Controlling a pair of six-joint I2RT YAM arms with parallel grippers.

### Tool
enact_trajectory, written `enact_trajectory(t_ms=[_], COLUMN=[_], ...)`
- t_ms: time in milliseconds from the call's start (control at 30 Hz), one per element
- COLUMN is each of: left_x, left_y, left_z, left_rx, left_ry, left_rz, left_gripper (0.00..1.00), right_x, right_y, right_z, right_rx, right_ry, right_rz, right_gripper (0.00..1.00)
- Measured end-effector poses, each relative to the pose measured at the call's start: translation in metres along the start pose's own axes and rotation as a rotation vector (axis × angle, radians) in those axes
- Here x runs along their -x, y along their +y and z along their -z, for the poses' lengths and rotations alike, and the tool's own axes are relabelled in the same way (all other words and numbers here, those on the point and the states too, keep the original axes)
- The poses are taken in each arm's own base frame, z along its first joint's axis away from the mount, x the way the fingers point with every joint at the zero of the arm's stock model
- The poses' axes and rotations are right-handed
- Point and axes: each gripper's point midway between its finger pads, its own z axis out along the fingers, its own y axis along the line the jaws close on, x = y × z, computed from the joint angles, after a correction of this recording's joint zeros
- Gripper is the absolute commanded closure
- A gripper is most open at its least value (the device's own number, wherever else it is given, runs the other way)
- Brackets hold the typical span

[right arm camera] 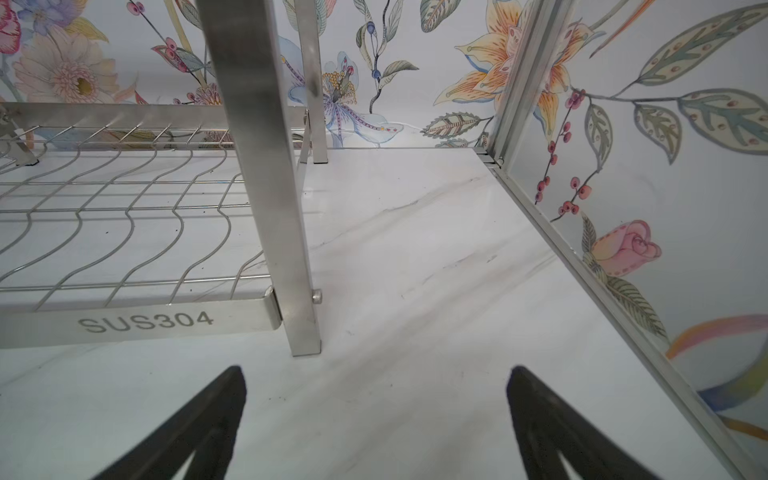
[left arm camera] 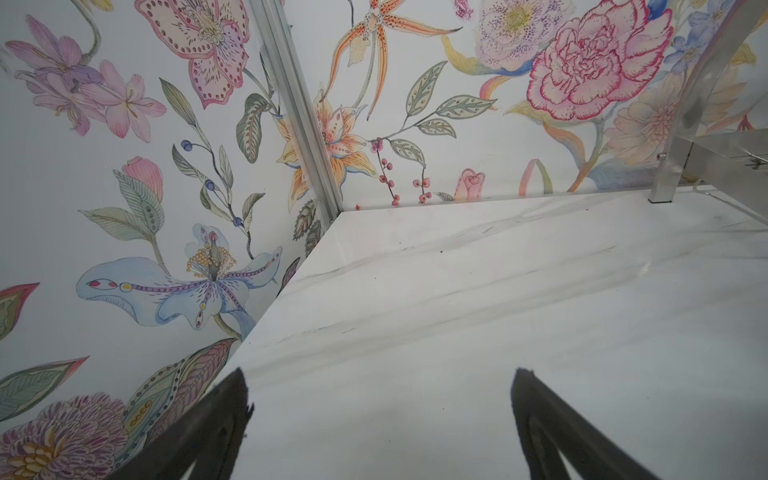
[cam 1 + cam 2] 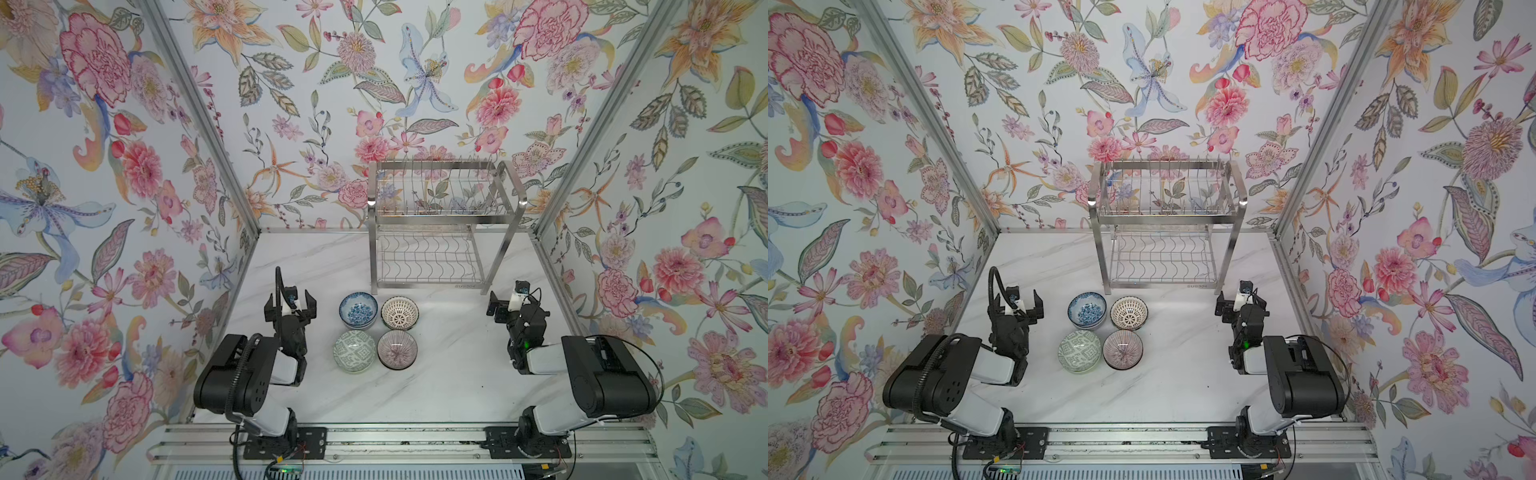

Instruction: Load the bowls into the dish rack

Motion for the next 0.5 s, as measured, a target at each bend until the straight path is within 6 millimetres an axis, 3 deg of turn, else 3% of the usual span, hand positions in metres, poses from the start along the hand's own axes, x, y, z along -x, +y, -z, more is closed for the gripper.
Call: enact_trajectory(t_ms=[500], left_x=[0.0001], left_y=[-0.0003], left_z=[0.0], left_rx=[-0.002], left_ry=[0.0], left_rz=[0.0], left_gripper=[0.01], right_x=[0.0], right_y=[0.0012], right_z=[0.0], right_rx=[0.007], right_ry=[0.0], right_rz=[0.0], right_gripper=[0.01])
